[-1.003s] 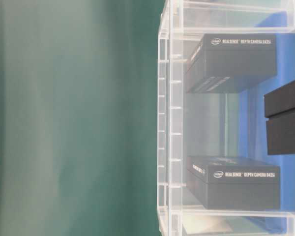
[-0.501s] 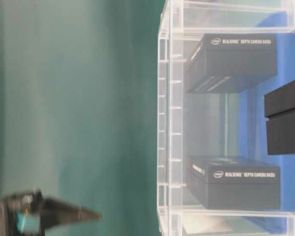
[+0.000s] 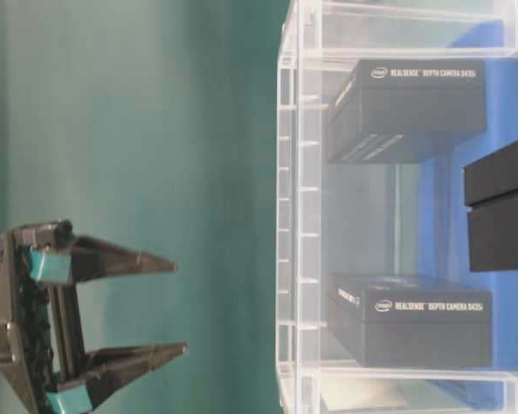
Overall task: Take out the box from the case.
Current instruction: 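Move the open left gripper over the left black box in the case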
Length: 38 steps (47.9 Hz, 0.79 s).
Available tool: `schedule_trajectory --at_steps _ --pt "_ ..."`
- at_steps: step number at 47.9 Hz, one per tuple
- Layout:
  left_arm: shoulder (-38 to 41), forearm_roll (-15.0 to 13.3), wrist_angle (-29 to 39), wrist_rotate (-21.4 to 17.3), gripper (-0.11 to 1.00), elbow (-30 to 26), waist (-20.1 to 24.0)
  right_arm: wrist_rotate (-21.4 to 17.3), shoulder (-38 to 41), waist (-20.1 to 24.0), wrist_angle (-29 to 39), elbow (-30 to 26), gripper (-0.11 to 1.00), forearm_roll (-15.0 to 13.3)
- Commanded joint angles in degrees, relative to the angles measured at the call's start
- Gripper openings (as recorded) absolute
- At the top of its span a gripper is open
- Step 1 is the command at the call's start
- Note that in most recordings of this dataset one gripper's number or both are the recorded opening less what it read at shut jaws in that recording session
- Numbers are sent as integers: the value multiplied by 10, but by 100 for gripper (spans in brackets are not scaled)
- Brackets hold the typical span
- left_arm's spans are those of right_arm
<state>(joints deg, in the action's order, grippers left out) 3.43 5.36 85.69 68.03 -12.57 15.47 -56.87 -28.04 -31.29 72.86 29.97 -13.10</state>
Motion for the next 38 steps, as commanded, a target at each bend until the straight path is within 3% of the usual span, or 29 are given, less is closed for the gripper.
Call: schedule_trajectory --at_steps 1,38 --pt "-1 5 4 3 86 -22 0 1 -10 -2 -5 -4 94 -3" --pt "-4 10 4 18 86 3 -3 -3 -34 -2 -10 12 94 1"
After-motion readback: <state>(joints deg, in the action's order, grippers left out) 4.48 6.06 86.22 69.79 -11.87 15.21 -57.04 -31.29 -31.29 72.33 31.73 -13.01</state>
